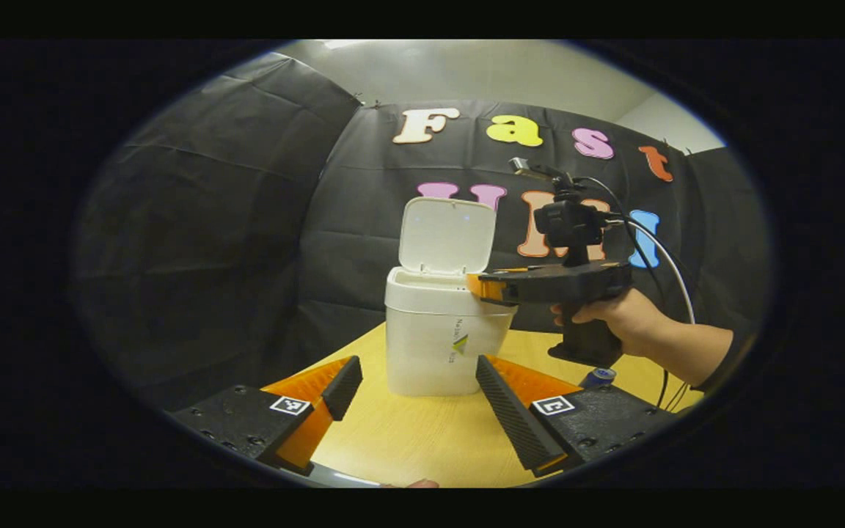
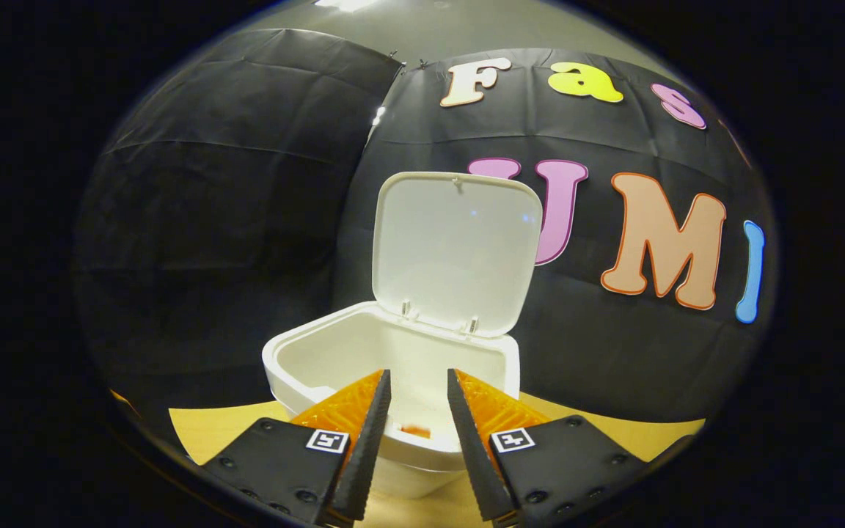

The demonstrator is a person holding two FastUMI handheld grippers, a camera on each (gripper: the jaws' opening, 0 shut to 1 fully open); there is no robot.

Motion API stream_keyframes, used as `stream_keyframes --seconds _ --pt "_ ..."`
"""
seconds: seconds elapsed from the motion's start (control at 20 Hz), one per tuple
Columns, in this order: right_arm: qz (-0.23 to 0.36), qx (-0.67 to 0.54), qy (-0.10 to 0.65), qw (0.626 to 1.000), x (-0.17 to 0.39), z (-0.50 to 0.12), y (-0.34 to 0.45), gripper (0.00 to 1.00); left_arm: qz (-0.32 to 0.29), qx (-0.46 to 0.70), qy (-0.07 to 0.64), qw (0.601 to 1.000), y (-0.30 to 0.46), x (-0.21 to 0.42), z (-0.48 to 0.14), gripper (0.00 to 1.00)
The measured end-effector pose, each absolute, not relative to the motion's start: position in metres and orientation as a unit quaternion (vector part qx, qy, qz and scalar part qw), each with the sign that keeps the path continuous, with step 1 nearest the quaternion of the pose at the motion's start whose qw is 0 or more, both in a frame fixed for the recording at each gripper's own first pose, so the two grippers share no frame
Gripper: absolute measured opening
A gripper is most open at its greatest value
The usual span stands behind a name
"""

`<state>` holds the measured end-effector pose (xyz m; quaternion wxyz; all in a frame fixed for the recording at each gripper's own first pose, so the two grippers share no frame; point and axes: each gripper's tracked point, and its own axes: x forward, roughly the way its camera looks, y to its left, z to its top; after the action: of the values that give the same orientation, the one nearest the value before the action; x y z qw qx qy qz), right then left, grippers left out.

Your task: Press the lid of the desktop garbage bin to open it, pick up the crumpled paper on the desktop and throw it into the bin, then pick up the pop can on the desktop and drop it into the bin, and finally close the garbage bin lid.

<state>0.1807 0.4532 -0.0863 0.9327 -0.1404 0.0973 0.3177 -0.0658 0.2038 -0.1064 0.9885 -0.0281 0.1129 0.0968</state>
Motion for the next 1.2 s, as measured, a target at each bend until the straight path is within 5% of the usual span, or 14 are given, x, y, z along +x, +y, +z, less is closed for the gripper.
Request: stream_keyframes --seconds 0.05,0.15,0.3,0.6,1.2 --pt "0.321 -0.14 0.099 0.932 0.178 -0.085 0.452 0.57 0.094 -0.025 0.109 0.989 0.201 -0.065 -0.103 0.94" --pt "0.33 -0.135 0.084 0.931 0.163 -0.072 0.446 0.75 0.084 -0.02 0.1 0.991 0.192 -0.062 -0.097 0.93" --pt "0.32 -0.124 0.032 0.939 0.142 -0.029 0.406 0.87 0.066 -0.019 0.091 0.994 0.172 -0.051 -0.092 0.93" --pt "0.232 -0.101 -0.029 0.967 0.116 0.036 0.231 1.0 0.003 -0.01 0.085 0.996 0.092 -0.026 -0.101 0.94" --pt "0.018 -0.055 0.012 0.998 0.045 -0.011 -0.074 0.96 -0.098 0.004 0.154 0.983 -0.085 0.029 -0.238 0.95"
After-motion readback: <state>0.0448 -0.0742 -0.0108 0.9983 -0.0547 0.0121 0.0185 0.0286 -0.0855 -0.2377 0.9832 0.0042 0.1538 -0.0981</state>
